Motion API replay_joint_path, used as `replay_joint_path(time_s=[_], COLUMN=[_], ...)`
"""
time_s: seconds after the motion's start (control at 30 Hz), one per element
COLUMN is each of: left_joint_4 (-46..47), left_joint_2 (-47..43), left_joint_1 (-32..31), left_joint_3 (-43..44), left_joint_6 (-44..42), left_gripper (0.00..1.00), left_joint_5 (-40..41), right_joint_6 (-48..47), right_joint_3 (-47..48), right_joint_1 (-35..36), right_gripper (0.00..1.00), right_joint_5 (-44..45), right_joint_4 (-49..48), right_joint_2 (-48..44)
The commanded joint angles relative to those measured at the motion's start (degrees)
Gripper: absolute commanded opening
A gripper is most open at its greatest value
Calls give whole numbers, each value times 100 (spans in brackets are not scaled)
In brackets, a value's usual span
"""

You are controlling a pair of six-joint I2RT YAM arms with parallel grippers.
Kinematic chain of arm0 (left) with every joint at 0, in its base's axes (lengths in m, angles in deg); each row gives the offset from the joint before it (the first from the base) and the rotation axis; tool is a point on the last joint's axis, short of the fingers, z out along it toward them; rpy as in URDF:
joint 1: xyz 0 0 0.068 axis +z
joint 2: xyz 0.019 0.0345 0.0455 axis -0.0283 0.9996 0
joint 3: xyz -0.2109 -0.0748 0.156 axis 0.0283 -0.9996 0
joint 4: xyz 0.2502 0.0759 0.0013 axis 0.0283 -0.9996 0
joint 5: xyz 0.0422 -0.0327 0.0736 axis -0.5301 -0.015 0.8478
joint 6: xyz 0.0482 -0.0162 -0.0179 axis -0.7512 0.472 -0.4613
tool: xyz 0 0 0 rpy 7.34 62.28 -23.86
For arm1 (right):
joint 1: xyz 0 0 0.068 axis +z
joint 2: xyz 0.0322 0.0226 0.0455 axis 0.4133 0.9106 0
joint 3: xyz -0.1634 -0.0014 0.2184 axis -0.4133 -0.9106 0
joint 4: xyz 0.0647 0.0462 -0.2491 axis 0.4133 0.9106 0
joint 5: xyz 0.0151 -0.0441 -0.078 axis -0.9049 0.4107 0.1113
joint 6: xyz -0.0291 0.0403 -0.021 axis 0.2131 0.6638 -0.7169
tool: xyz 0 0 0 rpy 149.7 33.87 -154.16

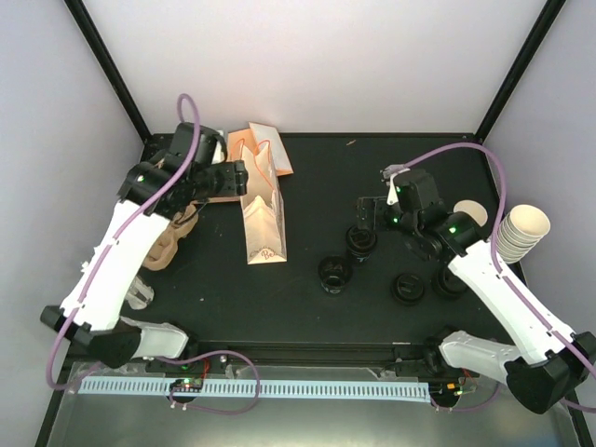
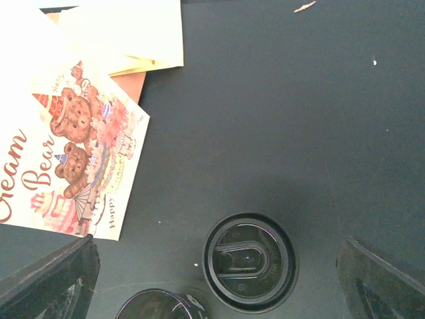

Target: Pack the takeout coffee

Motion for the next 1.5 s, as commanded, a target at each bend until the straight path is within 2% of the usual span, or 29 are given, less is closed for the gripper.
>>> replay_joint_path(time_s=[0.0,0.2,0.33,0.47,0.57,0.63,0.73,0.77,0.8,0.9,0.97,1.1,1.33,1.47], left_joint_4=[280,392,303,327,528,575,532,483,396,135,226,455,477,665], left_joint_2=[529,956,1104,1131,1113,1132,1148,1148,1140,1029,768,28,-953,-1352], left_joint_1=[45,62,66,66,77,80,80,80,80,73,63,49,-3,-102], left_joint_3=[90,-114,-170,-352,-618,-711,-739,-700,-642,-433,-473,-766,-1150,-1643], left_joint_6=[-60,173,240,296,268,245,134,29,-52,-251,-597,-1289,-1954,-2250], left_gripper=[77,76,72,58,51,42,12,4,2,2,1,2,1,2], left_joint_5=[133,514,714,683,454,303,290,314,348,488,290,-60,-443,-910], right_joint_6=[-82,-66,-28,-14,-37,-67,-90,-101,-105,-180,-375,-640,-718,-823], right_joint_3=[-41,-81,-147,-186,-158,-123,-78,-64,-63,-76,-89,-52,146,155], right_joint_1=[38,31,33,33,33,35,33,35,33,33,32,38,50,113], right_gripper=[100,100,100,100,100,100,100,100,100,100,100,100,99,96], right_joint_5=[-50,90,76,10,-75,-116,-150,-155,-154,-259,-533,-1262,-2638,-2924], right_joint_4=[-172,-200,-219,-229,-237,-239,-230,-219,-220,-211,-247,-385,-604,-769], right_joint_2=[-257,-502,-540,-518,-489,-477,-486,-488,-500,-517,-532,-526,-203,-210])
